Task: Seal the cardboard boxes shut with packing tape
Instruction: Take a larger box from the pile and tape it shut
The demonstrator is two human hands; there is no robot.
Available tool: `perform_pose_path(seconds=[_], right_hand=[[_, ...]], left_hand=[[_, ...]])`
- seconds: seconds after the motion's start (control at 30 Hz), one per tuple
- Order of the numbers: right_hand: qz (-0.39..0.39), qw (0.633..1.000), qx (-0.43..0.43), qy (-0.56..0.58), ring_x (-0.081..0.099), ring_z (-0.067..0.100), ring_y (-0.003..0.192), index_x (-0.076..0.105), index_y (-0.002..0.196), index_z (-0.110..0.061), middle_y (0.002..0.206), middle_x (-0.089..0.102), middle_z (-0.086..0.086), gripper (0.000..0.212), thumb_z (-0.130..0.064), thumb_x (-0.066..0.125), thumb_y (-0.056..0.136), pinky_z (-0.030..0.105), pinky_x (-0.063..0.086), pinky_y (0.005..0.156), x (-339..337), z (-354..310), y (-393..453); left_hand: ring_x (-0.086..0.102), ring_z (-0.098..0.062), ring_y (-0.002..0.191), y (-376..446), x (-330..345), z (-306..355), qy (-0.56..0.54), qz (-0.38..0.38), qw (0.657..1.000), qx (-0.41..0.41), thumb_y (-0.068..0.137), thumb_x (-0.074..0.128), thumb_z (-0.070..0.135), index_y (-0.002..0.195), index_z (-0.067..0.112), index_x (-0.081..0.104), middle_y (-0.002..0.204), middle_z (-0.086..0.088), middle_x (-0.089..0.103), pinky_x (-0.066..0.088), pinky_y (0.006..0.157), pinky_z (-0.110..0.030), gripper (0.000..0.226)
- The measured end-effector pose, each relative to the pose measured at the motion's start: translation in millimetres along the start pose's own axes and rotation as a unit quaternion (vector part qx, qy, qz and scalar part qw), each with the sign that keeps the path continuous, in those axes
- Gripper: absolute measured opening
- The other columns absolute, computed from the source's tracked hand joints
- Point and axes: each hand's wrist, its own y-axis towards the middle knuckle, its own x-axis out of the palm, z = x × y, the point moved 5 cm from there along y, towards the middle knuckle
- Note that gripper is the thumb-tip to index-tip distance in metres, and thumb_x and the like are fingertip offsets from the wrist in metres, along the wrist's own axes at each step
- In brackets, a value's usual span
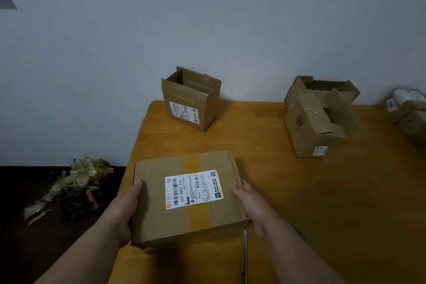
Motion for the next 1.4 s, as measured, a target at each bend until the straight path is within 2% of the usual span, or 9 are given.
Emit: perform_pose_path(seconds=[0.27,0.37,0.47,0.63,0.77,0.93,1.13,1.23,1.4], right_hand=[[-0.021,0.972,-0.147,0.183,0.065,0.018,0.112,0.040,0.146,-0.033,0.130,0.064,-0.002,0.064,-0.036,0.065,0.087,0.041,0.053,0.093,-50,-32,-29],[0.078,0.942,-0.222,0.238,0.068,0.019,0.106,0.058,0.125,-0.027,0.122,0.067,0.003,0.040,-0.035,0.065,0.087,0.038,0.055,0.084,-89,-47,-53],[0.216,0.928,-0.228,0.201,0.066,0.026,0.103,0.064,0.108,-0.028,0.115,0.065,0.008,0.023,-0.033,0.070,0.086,0.047,0.057,0.085,-122,-39,-71],[0.447,0.824,-0.267,0.222,0.058,0.027,0.104,0.061,0.094,-0.028,0.122,0.053,0.010,0.025,-0.019,0.070,0.072,0.046,0.055,0.084,-193,-31,-120],[0.484,0.770,-0.284,0.304,0.055,0.029,0.111,0.052,0.110,-0.034,0.127,0.047,0.006,0.043,-0.009,0.067,0.079,0.050,0.052,0.095,-249,-17,-146],[0.481,0.796,-0.292,0.223,0.047,0.026,0.125,0.024,0.151,-0.032,0.144,0.042,0.001,0.080,-0.016,0.068,0.087,0.052,0.045,0.104,-315,-5,-178],[0.431,0.867,-0.216,0.125,0.034,0.027,0.140,0.004,0.151,-0.047,0.160,0.021,-0.003,0.107,-0.042,0.075,0.071,0.056,0.037,0.111,-400,21,-146],[0.393,0.888,-0.179,0.158,0.038,0.027,0.138,0.005,0.154,-0.039,0.158,0.027,-0.001,0.104,-0.028,0.077,0.080,0.055,0.039,0.109,-445,42,-117],[0.383,0.900,-0.103,0.182,0.061,0.029,0.106,0.028,0.148,-0.024,0.132,0.054,0.010,0.087,-0.017,0.079,0.078,0.049,0.053,0.088,-490,76,-97]], left_hand=[[0.063,-0.035,0.102,-35,31,11,-0.079,-0.043,0.990,0.111,0.098,0.051,0.046,0.131,0.025,0.055,0.114,-0.012,0.067,0.052,0.079,-0.051,0.039],[0.056,-0.035,0.116,-49,58,14,-0.071,-0.043,0.988,0.133,0.101,0.048,0.034,0.148,0.052,0.025,0.138,-0.004,0.052,0.046,0.094,-0.062,0.055],[0.054,-0.037,0.110,-66,98,9,-0.003,-0.102,0.986,0.133,0.102,0.047,0.028,0.144,0.064,0.009,0.134,-0.005,0.047,0.048,0.088,-0.062,0.067],[0.061,-0.043,0.102,-100,163,-3,0.133,-0.243,0.949,0.150,0.099,0.054,0.020,0.143,0.062,0.020,0.119,-0.018,0.056,0.054,0.080,-0.065,0.070],[0.064,-0.042,0.090,-137,215,-18,0.201,-0.294,0.918,0.174,0.095,0.059,0.015,0.132,0.042,0.038,0.108,-0.021,0.053,0.056,0.077,-0.057,0.050],[0.063,-0.036,0.080,-165,287,-65,0.228,-0.334,0.906,0.129,0.095,0.061,0.018,0.118,0.028,0.035,0.103,-0.018,0.051,0.059,0.061,-0.045,0.035],[0.062,-0.033,0.075,-150,371,-140,0.208,-0.280,0.935,0.060,0.096,0.060,0.015,0.113,0.019,0.037,0.104,-0.019,0.057,0.057,0.046,-0.041,0.028],[0.064,-0.034,0.071,-151,413,-171,0.190,-0.265,0.946,0.003,0.099,0.056,0.018,0.110,0.012,0.046,0.098,-0.017,0.058,0.056,0.045,-0.041,0.016],[0.066,-0.037,0.083,-143,470,-181,0.300,-0.169,0.938,0.030,0.086,0.064,0.054,0.126,0.014,0.039,0.121,-0.017,0.051,0.058,0.062,-0.046,0.062]])
